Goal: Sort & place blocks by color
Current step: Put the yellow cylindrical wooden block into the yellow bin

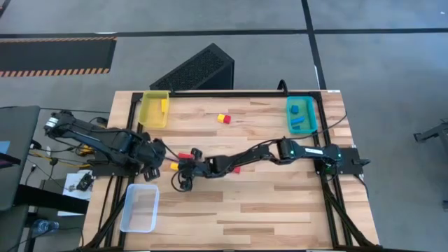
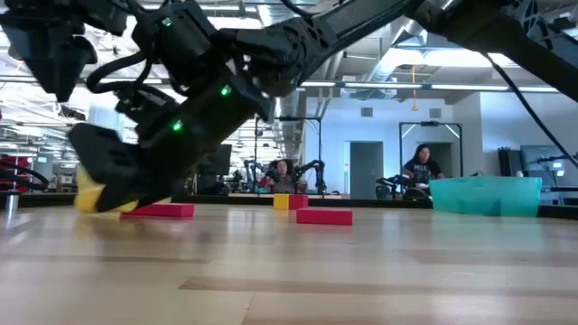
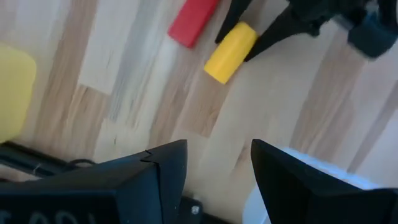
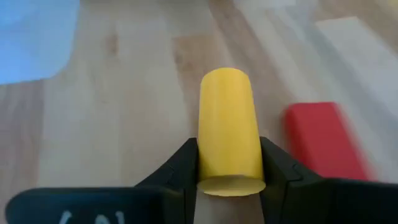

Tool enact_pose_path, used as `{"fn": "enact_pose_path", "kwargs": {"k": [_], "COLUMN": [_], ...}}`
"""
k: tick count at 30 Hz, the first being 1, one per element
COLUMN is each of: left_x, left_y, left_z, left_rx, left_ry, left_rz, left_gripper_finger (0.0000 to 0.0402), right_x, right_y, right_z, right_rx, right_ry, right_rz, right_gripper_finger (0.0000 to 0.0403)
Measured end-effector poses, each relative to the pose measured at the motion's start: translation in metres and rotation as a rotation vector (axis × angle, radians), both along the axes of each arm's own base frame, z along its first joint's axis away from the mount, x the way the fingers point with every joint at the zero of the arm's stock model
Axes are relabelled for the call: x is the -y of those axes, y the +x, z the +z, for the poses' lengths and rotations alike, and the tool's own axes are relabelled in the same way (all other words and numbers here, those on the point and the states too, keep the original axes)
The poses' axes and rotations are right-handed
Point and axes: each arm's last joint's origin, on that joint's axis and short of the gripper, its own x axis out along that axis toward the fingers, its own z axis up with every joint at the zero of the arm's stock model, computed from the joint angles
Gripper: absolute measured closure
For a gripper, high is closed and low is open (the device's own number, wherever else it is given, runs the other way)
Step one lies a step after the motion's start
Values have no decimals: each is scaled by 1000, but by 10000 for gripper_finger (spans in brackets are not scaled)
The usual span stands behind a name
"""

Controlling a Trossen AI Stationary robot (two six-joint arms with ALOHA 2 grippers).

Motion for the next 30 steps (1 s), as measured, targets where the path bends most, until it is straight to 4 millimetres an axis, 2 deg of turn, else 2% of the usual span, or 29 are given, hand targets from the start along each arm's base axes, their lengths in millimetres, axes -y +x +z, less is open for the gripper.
{"fn": "enact_pose_path", "kwargs": {"k": [3,7,9,13,16,18,21,25,30], "left_x": [-6,-17,-21,-29,-31,-30,-27,-22,-19], "left_y": [-1,-6,-9,-23,-32,-32,-24,-4,19], "left_z": [5,20,28,44,53,53,44,23,-7], "left_rx": [74,268,381,570,700,806,971,1184,1361], "left_ry": [-23,-50,-58,-75,-106,-159,-272,-440,-599], "left_rz": [64,143,180,282,346,370,361,330,376], "left_gripper_finger": [236,236,236,236,236,236,236,236,221], "right_x": [-1,-12,-13,-10,-7,-7,-10,-15,-21], "right_y": [-5,-20,-31,-58,-89,-109,-140,-172,-184], "right_z": [28,96,115,125,139,141,141,164,174], "right_rx": [-14,19,3,-60,-20,30,100,194,187], "right_ry": [-73,-191,-226,-256,-237,-205,-173,-165,-205], "right_rz": [50,122,139,113,64,52,58,65,92], "right_gripper_finger": [283,283,283,283,283,283,283,283,283]}}
